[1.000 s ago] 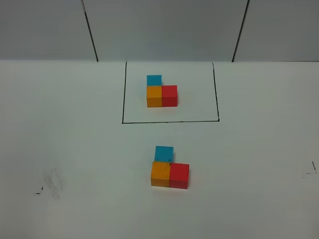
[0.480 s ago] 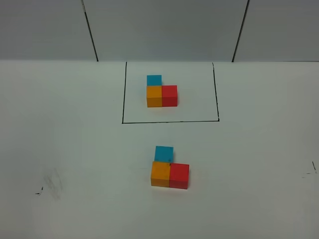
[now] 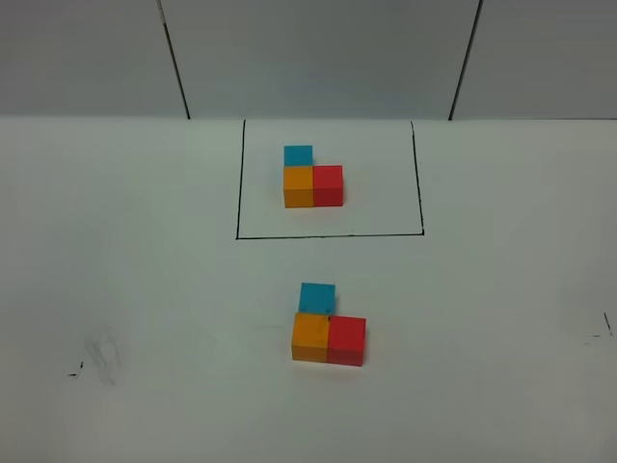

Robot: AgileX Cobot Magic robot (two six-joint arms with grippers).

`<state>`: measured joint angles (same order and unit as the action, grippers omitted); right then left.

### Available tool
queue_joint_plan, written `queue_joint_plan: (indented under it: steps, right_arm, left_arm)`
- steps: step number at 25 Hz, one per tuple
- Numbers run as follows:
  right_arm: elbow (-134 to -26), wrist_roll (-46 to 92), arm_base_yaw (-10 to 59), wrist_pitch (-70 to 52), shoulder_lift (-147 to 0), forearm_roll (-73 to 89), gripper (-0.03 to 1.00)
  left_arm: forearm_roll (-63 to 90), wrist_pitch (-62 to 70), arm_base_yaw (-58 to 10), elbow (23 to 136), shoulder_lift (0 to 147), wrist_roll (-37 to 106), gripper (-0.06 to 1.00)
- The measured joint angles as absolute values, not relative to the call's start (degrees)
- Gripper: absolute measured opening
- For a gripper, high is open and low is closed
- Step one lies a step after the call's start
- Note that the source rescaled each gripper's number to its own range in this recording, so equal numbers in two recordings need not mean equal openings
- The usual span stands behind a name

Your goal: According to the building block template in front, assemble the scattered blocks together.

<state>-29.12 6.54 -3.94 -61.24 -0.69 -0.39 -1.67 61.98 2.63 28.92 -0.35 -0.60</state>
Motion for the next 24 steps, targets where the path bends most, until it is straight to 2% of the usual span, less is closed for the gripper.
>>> queue_joint_plan:
  steps: [13,20,24]
  right_arm:
    - [-28.90,5.46,-3.38,-61.13,-0.69,-0.47,0.75]
    - [-28.90,5.34,7.68,-61.13,-0.69,-0.52,0.75]
    - [-28.90,5.34,9.27,-61.13,-0.69,-0.47,0.75]
  left_arm:
    - [-1.72,61.98,2.63,28.92,-0.35,-0.60,0.65]
    - [-1.72,61.98,2.63,28.92,-0.35,-0.60,0.65]
    - [-1.72,61.98,2.63,28.92,-0.35,-0.60,0.65]
